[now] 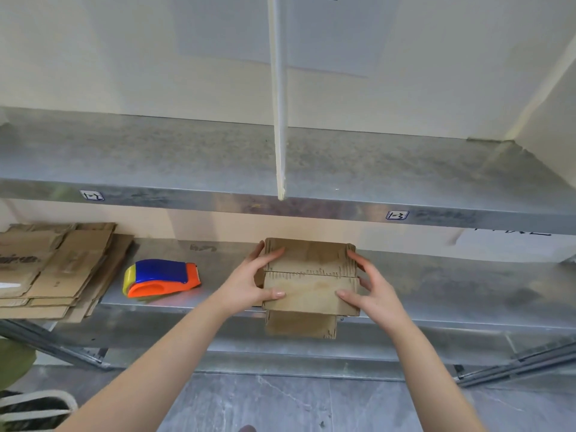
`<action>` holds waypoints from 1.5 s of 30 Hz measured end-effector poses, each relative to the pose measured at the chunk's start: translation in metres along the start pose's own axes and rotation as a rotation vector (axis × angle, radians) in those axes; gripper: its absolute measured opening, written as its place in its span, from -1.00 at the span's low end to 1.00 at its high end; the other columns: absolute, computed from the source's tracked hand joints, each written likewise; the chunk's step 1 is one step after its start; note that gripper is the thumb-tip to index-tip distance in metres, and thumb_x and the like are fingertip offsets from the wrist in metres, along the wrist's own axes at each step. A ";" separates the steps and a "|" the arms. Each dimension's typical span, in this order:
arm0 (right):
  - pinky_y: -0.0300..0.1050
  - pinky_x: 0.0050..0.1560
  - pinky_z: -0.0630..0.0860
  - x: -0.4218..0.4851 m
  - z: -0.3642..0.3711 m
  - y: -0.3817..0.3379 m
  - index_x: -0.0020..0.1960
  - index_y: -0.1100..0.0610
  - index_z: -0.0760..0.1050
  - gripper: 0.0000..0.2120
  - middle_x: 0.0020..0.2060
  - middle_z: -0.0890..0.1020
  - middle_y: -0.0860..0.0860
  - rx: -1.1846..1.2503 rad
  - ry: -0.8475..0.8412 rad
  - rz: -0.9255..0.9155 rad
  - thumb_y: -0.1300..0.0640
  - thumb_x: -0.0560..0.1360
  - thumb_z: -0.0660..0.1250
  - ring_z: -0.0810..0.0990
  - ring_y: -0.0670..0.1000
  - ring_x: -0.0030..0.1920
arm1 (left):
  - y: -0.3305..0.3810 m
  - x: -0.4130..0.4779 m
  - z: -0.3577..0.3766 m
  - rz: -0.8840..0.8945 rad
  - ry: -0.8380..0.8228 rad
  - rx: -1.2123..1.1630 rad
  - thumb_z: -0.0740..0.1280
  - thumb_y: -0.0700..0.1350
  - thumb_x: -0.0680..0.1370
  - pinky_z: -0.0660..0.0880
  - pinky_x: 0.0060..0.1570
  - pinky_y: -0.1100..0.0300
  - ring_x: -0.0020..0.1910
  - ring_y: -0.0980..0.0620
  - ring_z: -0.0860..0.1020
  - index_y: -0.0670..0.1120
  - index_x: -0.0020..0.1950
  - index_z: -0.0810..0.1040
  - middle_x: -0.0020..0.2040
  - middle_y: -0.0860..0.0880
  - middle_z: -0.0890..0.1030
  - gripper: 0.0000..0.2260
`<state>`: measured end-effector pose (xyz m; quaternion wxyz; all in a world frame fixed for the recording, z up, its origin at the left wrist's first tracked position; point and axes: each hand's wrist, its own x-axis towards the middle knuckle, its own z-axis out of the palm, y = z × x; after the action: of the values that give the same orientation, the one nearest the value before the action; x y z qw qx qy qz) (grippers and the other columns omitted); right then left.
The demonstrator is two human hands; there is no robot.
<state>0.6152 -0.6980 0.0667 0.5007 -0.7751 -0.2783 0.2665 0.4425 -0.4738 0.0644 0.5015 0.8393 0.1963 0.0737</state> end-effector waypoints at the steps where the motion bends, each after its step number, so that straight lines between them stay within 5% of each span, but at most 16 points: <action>1: 0.02 0.35 0.44 0.000 -0.003 -0.001 0.34 -0.34 0.33 -0.28 0.29 0.45 -0.26 -0.021 0.015 0.001 0.14 0.36 0.57 0.45 0.00 0.32 | 0.000 0.001 -0.001 -0.012 -0.029 -0.026 0.56 -0.02 0.36 0.10 0.47 0.15 0.48 0.32 -0.08 0.39 0.40 0.26 0.57 0.05 0.05 -0.25; 8: 0.02 0.34 0.45 0.011 0.002 -0.002 0.36 -0.29 0.33 -0.28 0.29 0.48 -0.12 -0.076 0.035 0.061 0.15 0.36 0.56 0.50 0.02 0.31 | -0.011 0.018 0.001 -0.105 -0.077 -0.021 0.55 0.03 0.34 0.16 0.47 0.14 0.49 0.16 0.18 0.48 0.35 0.24 0.53 0.12 0.16 -0.26; 11: -0.13 0.34 0.41 0.018 0.014 0.004 0.42 -0.17 0.35 -0.32 0.33 0.49 -0.05 -0.110 0.007 0.099 0.12 0.39 0.53 0.46 0.00 0.35 | -0.026 0.018 -0.009 -0.164 -0.132 -0.055 0.54 0.14 0.29 0.27 0.44 0.07 0.41 0.14 0.33 0.44 0.37 0.26 0.48 0.15 0.30 -0.25; 17: -0.08 0.40 0.33 0.041 0.020 -0.002 0.45 -0.20 0.30 -0.36 0.38 0.42 -0.14 -0.135 -0.012 0.087 -0.06 0.44 0.47 0.37 -0.04 0.39 | -0.025 0.030 -0.007 -0.141 0.012 -0.014 0.46 0.05 0.47 0.22 0.32 0.25 0.44 0.12 0.24 0.20 0.47 0.27 0.51 0.13 0.13 -0.38; 21: -0.01 0.40 0.34 0.063 0.033 -0.004 0.43 -0.26 0.25 -0.28 0.42 0.37 -0.17 -0.123 -0.033 0.111 -0.14 0.36 0.50 0.35 -0.05 0.41 | -0.032 0.034 -0.014 -0.111 0.006 0.019 0.44 0.05 0.49 0.17 0.29 0.38 0.40 0.28 0.14 0.14 0.51 0.23 0.48 0.28 0.05 -0.36; 24: -0.09 0.37 0.34 0.072 0.044 -0.004 0.44 -0.18 0.28 -0.30 0.42 0.34 -0.11 0.016 0.006 0.119 -0.02 0.40 0.52 0.35 -0.05 0.40 | -0.028 0.044 -0.023 -0.131 0.002 0.001 0.42 -0.02 0.51 0.26 0.01 0.66 0.35 0.29 0.17 0.07 0.51 0.25 0.48 0.28 0.06 -0.39; 27: -0.21 0.28 0.32 0.067 0.050 -0.006 0.46 -0.10 0.27 -0.32 0.41 0.32 -0.08 -0.061 0.068 0.056 -0.01 0.43 0.49 0.35 -0.08 0.36 | -0.026 0.048 -0.032 -0.108 0.011 0.130 0.41 0.04 0.52 0.24 0.25 0.43 0.41 0.19 0.21 0.08 0.51 0.25 0.51 0.24 0.08 -0.40; 30: -0.12 0.32 0.36 0.055 0.051 -0.004 0.45 -0.10 0.30 -0.35 0.41 0.35 -0.05 -0.324 0.189 -0.092 -0.14 0.43 0.44 0.33 -0.02 0.40 | -0.021 0.042 -0.033 -0.045 0.048 0.373 0.36 0.12 0.52 0.14 0.42 0.13 0.51 0.09 0.06 0.11 0.51 0.22 0.54 0.17 0.11 -0.40; 36: 0.14 0.30 0.44 0.038 0.041 -0.017 0.42 -0.04 0.39 -0.49 0.40 0.43 0.03 -0.667 0.310 -0.283 -0.16 0.50 0.23 0.31 0.14 0.43 | 0.001 0.024 -0.029 0.121 0.190 0.610 0.30 0.10 0.56 0.16 0.44 0.00 0.55 -0.02 -0.01 0.04 0.55 0.13 0.56 0.06 0.10 -0.38; 41: 0.16 0.30 0.41 0.025 0.053 -0.045 0.33 -0.02 0.50 -0.53 0.33 0.51 0.02 -0.808 0.302 -0.521 -0.15 0.50 0.14 0.40 0.16 0.37 | -0.006 -0.010 -0.051 0.244 0.179 0.960 0.14 0.19 0.55 0.27 0.38 -0.06 0.47 -0.13 0.26 0.01 0.45 0.34 0.47 -0.03 0.34 -0.48; 45: 0.11 0.26 0.42 0.018 0.111 -0.070 0.32 -0.03 0.50 -0.56 0.32 0.52 0.01 -0.823 0.204 -0.665 -0.13 0.51 0.17 0.41 0.14 0.37 | -0.030 -0.044 -0.081 0.150 0.124 1.096 0.08 0.21 0.52 0.30 0.37 -0.06 0.40 -0.15 0.38 -0.01 0.40 0.42 0.38 -0.06 0.46 -0.47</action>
<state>0.5392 -0.5920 0.0897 0.2374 -0.7993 -0.5402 -0.1141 0.3684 -0.4129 0.0810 -0.0275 0.9832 0.1747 0.0455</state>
